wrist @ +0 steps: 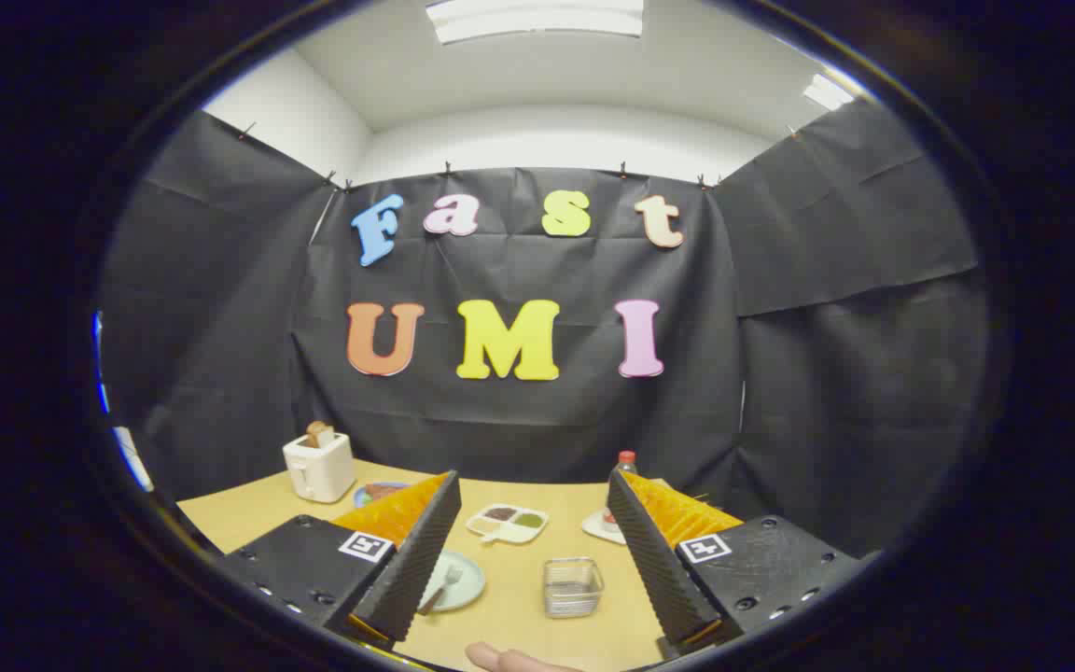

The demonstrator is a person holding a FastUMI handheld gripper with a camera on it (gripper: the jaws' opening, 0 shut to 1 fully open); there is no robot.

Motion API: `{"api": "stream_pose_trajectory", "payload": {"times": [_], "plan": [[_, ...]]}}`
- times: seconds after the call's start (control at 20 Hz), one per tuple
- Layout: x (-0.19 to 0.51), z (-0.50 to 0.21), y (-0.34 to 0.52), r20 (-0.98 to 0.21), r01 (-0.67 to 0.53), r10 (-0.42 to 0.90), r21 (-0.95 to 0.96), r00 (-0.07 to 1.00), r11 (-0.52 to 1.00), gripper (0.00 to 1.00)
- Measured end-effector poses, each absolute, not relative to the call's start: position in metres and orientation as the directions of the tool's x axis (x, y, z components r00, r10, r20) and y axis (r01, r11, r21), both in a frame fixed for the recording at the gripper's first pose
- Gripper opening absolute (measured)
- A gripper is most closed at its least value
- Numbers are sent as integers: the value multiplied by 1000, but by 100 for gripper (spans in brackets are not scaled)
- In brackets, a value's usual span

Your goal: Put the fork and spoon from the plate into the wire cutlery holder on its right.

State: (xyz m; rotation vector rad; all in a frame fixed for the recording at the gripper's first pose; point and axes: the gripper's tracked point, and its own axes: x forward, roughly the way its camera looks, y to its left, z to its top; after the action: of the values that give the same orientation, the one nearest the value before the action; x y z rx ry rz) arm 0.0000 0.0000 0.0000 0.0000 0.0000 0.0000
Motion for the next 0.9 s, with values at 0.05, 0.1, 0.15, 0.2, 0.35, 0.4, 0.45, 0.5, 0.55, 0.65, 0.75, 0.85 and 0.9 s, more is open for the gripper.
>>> {"api": "stream_pose_trajectory", "payload": {"times": [0.05,0.1,0.15,0.2,0.35,0.4,0.45,0.5,0.55,0.65,0.75,0.85,0.9], "plan": [[-1,-3,9,-5,-6,6,9,1000,1000,95],[-3,-8,17,-16,-13,14,16,1000,1000,95],[-3,-11,25,-23,-25,25,15,999,1000,95],[-4,-12,27,-24,-13,13,13,1000,1000,95],[-4,-12,33,-14,5,-5,0,1000,1000,95],[-5,-11,34,-11,4,-4,0,1000,1000,95],[-6,-11,35,-7,-1,1,-1,1000,1000,95],[-6,-10,37,-4,-3,3,0,1000,1000,95],[-6,-11,36,-4,-3,3,-2,1000,1000,95],[-5,-12,36,-7,-3,3,-9,1000,1000,95],[-3,-15,38,-14,-6,6,-17,1000,1000,95],[0,-19,38,-25,-5,4,-17,1000,1000,95],[2,-21,40,-31,-8,8,-16,999,1000,95]]}}
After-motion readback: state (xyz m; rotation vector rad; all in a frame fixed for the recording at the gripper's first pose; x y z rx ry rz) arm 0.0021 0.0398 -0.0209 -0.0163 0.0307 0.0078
